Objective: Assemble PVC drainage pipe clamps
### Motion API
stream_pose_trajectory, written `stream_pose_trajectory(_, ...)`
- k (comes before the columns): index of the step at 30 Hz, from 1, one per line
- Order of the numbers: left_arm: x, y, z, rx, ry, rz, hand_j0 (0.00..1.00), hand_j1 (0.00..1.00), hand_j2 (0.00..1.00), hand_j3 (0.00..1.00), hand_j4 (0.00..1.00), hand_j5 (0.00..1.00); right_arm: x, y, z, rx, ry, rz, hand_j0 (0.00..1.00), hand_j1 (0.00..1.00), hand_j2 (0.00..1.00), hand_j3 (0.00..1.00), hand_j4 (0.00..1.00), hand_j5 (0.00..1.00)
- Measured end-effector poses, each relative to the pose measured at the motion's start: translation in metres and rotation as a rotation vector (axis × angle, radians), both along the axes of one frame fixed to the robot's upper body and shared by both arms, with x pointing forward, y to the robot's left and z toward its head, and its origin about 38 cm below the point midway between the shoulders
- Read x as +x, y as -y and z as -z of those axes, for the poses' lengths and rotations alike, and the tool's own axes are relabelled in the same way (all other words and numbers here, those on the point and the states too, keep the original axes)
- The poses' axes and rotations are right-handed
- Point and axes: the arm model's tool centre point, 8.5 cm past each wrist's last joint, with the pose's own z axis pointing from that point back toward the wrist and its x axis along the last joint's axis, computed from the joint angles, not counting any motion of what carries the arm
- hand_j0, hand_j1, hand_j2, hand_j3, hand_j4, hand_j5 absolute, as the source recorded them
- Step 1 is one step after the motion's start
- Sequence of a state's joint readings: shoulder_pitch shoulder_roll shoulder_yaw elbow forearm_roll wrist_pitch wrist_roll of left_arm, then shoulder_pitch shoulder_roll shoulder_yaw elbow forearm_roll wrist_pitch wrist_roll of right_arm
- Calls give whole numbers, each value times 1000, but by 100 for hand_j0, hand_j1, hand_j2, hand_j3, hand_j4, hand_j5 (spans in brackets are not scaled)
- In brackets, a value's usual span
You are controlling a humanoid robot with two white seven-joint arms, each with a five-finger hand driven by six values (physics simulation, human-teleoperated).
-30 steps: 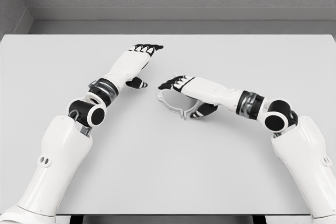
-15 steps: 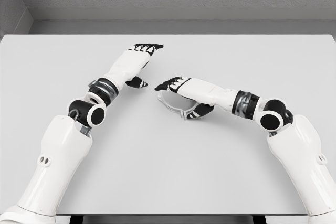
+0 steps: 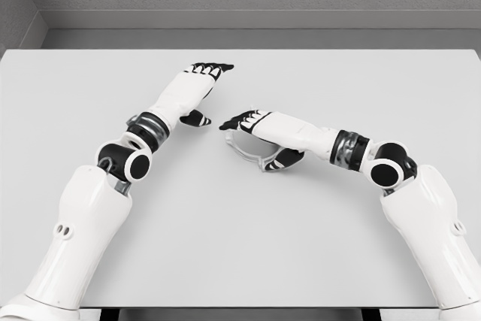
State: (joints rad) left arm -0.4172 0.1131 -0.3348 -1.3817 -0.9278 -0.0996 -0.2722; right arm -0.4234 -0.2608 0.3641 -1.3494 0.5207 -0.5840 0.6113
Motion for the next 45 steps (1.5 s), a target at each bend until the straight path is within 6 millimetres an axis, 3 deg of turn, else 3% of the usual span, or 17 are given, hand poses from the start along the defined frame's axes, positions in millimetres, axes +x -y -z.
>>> stream_pose_trajectory(19,2,-3,-2,2,5,-5,100,100,100,100,100,100,9,10,0,-20,-4,22,100,100,100,100,100,100)
stream_pose_trajectory(22,3,-6,-3,-2,7,-13,100,100,100,100,100,100,12,20,-4,-37,7,34,100,100,100,100,100,100)
stream_pose_trajectory(27,1,-18,-4,2,12,-30,100,100,100,100,100,100,20,55,-24,-104,54,65,100,100,100,100,100,100)
stream_pose_trajectory(29,1,-32,-14,16,39,-30,100,100,100,100,100,100,21,72,-32,-141,77,77,100,100,100,100,100,100)
stream_pose_trajectory(34,-15,-98,-45,4,156,76,100,100,100,100,100,100,21,110,-54,-173,160,134,100,100,100,100,100,100)
stream_pose_trajectory(39,-33,-160,-62,119,224,156,100,100,100,100,100,100,22,120,-66,-190,197,151,100,100,100,100,100,100)
stream_pose_trajectory(42,-45,-200,-57,198,188,128,100,100,100,100,100,100,22,122,-66,-196,198,155,100,100,100,100,100,100)
stream_pose_trajectory(45,-50,-228,-62,245,175,95,100,100,100,100,100,100,23,122,-66,-198,199,157,100,100,100,100,100,100)
